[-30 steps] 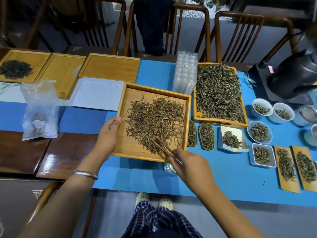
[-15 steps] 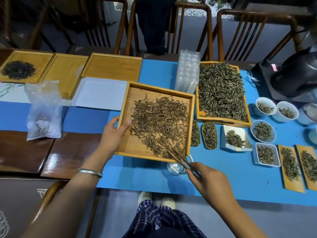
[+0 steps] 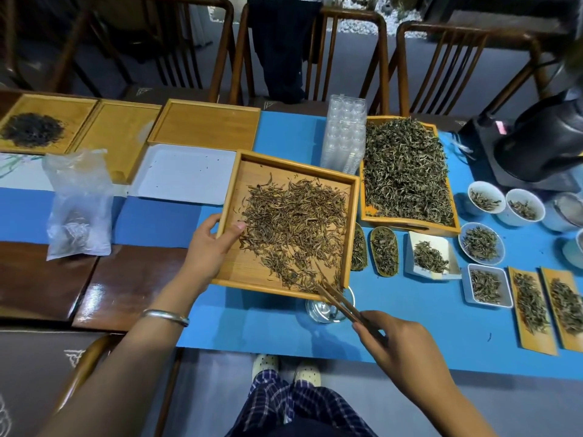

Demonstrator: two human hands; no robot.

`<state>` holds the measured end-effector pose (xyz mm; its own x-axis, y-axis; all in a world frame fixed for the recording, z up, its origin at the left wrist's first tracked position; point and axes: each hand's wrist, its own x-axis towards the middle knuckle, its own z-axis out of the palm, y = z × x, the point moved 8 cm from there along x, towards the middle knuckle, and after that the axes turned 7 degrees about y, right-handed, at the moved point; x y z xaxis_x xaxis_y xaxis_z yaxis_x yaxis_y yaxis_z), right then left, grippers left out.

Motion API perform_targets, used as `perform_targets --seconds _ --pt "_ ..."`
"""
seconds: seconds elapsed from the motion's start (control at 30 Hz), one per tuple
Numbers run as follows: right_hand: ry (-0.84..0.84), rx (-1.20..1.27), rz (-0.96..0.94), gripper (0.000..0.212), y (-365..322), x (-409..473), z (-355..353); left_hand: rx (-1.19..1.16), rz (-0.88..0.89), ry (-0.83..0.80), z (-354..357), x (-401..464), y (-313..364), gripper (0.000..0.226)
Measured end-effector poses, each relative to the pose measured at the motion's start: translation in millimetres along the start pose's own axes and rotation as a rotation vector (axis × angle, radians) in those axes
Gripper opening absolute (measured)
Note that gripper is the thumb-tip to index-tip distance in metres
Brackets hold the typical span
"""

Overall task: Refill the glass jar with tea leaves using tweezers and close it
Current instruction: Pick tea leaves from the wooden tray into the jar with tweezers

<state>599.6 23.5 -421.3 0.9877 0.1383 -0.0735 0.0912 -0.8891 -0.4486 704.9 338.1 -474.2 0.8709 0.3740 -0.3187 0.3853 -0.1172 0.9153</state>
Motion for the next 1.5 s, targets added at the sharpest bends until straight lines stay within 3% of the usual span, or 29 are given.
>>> perform_targets --seconds 0.17,0.37,0.77,1.27,1.5 --pt "0.095 0.016 -0.124 0.022 -43.9 29.3 -0.7 0.000 0.007 -0.007 0.2 0.2 1.5 0.019" --pt "0.090 0.001 -0.174 0.029 -73.9 63.1 29.3 -0.014 0.009 -0.002 1.1 0.3 0.8 0.016" --pt "0.078 -0.017 -0.114 0.025 -29.0 30.5 19.2 -0.007 0.006 -0.010 0.9 0.2 -1.6 0.027" --pt "-0.129 -0.099 -0.021 0.027 10.4 18.2 4.0 -0.017 0.026 -0.011 0.7 4.0 -3.9 0.025" --pt "-0.148 -0.119 -0.012 0.023 14.3 12.7 -8.5 -0.047 0.025 -0.009 0.5 3.6 -4.0 0.024"
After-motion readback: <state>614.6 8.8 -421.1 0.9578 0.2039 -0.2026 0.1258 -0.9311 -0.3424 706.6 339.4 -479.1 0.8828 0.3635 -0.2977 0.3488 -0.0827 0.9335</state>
